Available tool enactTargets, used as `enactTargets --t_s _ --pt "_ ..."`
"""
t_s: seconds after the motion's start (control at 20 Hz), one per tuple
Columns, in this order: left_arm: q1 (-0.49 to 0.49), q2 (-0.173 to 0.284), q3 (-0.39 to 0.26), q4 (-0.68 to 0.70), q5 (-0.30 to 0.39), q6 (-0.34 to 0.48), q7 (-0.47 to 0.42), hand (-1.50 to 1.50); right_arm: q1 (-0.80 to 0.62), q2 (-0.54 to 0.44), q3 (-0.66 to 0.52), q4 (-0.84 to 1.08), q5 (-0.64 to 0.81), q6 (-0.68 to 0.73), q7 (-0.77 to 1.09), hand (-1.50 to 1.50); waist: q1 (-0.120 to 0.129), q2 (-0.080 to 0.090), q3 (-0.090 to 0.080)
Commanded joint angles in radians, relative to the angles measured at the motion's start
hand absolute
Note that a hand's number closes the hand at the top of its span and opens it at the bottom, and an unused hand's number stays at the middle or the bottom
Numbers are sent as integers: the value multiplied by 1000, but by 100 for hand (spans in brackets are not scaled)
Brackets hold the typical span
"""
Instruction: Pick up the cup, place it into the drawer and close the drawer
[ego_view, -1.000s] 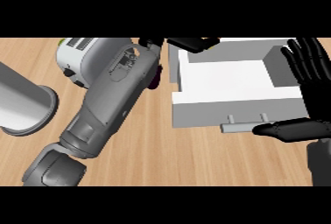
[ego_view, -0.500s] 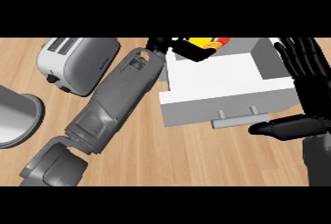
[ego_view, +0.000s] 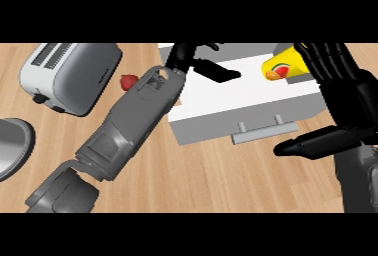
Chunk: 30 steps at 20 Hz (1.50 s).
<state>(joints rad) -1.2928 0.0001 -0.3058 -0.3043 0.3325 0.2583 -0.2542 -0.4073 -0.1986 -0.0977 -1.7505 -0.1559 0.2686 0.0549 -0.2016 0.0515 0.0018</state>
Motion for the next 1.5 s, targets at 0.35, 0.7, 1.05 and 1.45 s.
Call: enactTargets --t_s 0.35,0.7,1.05,1.45 --pt "44 0 58 -101 216 -35 -187 -150 -21 -19 161 7 -198 276 73 150 1 -5 -3" --pt "35 0 58 -88 282 27 -242 -150 52 -171 287 -31 -22 395 163 -150 76 -31 -2" --pt "18 0 110 -51 294 7 -276 -150 99 -199 327 38 358 267 49 -150 168 -35 -1" --pt "170 4 92 -155 307 -49 -321 -150 64 -122 472 460 625 119 -147 -150 240 -42 0"
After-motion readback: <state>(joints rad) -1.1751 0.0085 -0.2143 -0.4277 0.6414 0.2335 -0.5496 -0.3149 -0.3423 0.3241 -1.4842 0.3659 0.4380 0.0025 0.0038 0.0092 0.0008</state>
